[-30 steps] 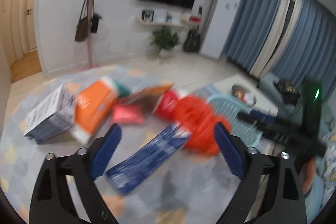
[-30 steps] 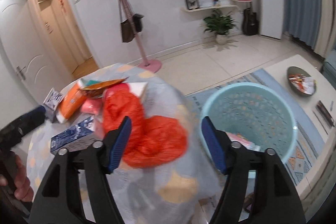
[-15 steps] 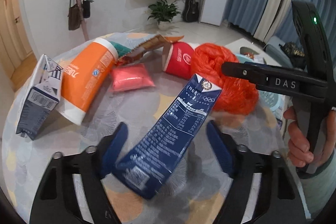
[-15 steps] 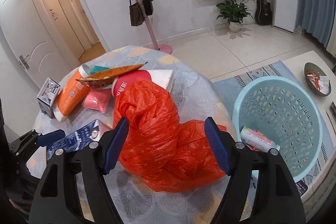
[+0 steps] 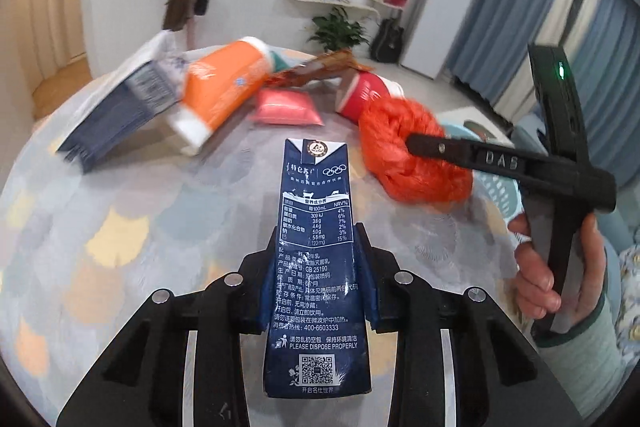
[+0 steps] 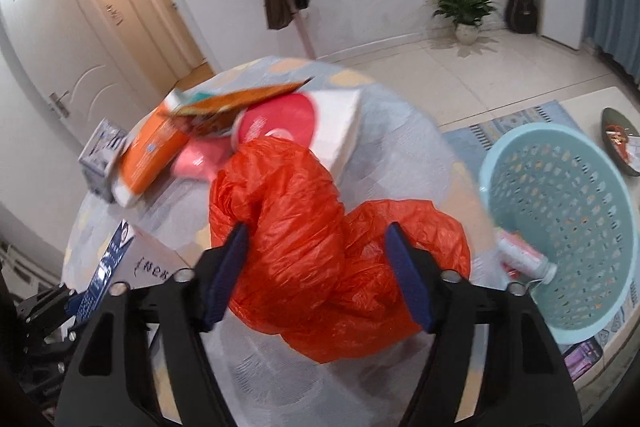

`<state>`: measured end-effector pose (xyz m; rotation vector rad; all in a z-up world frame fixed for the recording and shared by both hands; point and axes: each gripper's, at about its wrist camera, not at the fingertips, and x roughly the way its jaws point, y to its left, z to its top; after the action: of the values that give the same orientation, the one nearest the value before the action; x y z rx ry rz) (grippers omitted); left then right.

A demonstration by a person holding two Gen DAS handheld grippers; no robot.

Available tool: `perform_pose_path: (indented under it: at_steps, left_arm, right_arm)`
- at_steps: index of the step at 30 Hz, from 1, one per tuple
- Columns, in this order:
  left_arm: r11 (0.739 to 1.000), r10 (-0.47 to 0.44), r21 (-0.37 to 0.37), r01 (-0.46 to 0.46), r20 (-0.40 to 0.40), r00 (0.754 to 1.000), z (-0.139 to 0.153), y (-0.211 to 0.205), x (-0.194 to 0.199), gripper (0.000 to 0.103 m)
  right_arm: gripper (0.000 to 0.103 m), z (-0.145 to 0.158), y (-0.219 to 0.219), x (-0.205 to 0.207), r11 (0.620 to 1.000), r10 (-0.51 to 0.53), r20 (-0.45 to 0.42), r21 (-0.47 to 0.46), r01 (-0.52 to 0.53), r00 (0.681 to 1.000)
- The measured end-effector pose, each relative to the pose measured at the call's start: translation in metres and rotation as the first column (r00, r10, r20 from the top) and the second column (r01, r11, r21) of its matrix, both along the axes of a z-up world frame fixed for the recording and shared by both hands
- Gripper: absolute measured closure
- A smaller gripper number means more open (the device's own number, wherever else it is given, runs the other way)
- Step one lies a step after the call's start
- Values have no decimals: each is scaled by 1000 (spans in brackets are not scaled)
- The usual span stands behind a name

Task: Collect trash
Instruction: 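Grasp the blue milk carton with the left gripper while the right grasps the red plastic bag, then carry the carton and red bag over the basket and release both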

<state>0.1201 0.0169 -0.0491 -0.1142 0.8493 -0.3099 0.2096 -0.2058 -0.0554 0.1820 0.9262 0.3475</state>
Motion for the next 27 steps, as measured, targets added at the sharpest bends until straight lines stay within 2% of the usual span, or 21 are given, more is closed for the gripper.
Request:
perform_pose_path:
  at_steps: [3, 7, 12, 18, 22, 27]
  left_arm:
    - [999, 39, -34, -39, 10, 999, 3, 11, -10, 71]
    - [995, 75, -72, -73, 30, 997, 9, 23, -21, 71]
    - [994, 66, -92, -58, 86, 994, 29, 19, -31, 71]
    - [994, 17, -110, 0, 155, 988, 61, -9, -22, 71]
    - [993, -34, -102, 54, 188, 982, 77, -39, -5, 71]
    - [987, -97, -110, 120, 196, 976, 85, -78, 14, 71]
  right_arm:
    - [67, 2, 12, -17, 999, 48, 21, -27, -47, 999]
    - [79, 16, 18, -45, 998, 22, 98, -57, -17, 995]
    - [79, 51, 4, -69, 999, -36, 223, -20, 42, 974]
    - [79, 89, -32, -76, 992, -127, 309, 25, 126, 942]
    - [79, 99, -64, -71, 980, -199, 331, 49, 194, 923]
    - [79, 98, -99, -59, 958, -278, 335, 27, 286, 900]
